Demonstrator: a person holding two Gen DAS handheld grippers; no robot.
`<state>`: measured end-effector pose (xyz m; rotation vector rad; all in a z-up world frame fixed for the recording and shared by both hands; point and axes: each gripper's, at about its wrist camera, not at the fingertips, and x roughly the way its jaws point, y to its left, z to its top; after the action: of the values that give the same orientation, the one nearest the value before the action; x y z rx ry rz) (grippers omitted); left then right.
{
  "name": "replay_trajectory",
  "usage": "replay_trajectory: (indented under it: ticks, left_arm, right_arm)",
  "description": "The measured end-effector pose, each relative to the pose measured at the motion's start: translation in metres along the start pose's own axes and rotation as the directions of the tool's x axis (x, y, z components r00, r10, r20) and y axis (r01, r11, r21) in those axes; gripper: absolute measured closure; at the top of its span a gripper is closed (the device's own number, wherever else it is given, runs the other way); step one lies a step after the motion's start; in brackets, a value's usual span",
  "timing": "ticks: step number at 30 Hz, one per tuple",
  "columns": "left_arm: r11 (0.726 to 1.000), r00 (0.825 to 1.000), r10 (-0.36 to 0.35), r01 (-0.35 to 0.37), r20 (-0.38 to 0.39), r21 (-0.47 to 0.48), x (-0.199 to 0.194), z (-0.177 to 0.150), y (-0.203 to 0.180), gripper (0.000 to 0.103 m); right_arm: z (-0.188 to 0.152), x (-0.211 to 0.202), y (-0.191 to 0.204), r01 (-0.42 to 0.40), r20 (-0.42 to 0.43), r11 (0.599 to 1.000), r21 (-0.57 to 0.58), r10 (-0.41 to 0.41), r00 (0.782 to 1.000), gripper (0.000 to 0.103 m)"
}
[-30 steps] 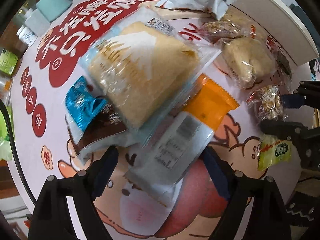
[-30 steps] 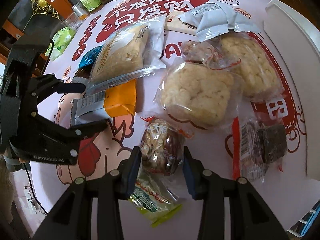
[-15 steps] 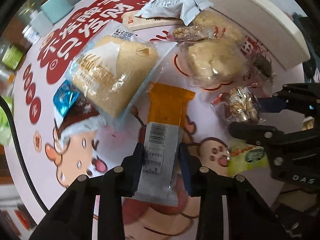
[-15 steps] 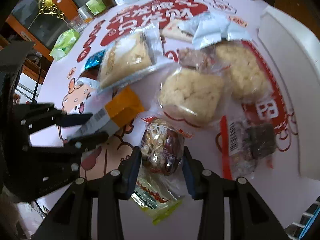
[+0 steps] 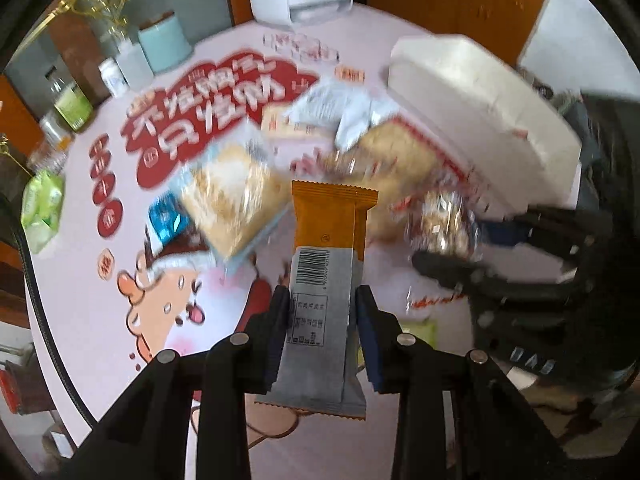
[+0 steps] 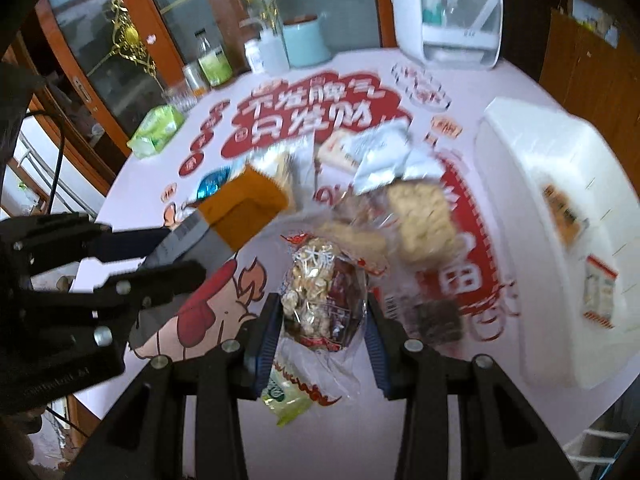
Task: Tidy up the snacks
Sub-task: 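Grasp the white-and-orange bar with the left tool while the right tool grasps the nut bag, then carry both packets over the white tray and release them inside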
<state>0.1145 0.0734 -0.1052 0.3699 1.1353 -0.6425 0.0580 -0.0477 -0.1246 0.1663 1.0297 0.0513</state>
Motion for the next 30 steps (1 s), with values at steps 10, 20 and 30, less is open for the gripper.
replay_trajectory:
  ticks: [10, 20, 30]
  left_arm:
    - [1.000, 0.987, 0.004, -0.002, 0.163, -0.011, -0.040, 0.067, -0.067, 0.071]
    - [0.998, 0.963, -0.041, 0.026, 0.265, 0.061, -0.043, 0.132, -0.167, 0.071]
    - [0.997, 0.962, -0.037, 0.017, 0.272, 0.076, -0.018, 0.180, -0.237, 0.071]
  right_arm:
    - [0.008, -0.068, -0.066, 0.048, 0.172, 0.998, 0.038, -0.054, 0.984, 0.063]
    - [0.014, -0.116, -0.164, 0.134, 0.266, 0.981, 0.140, -0.168, 0.949, 0.063]
    - [0.021, -0.116, -0.253, 0.190, 0.234, 0.956, 0.224, -0.242, 0.942, 0.062]
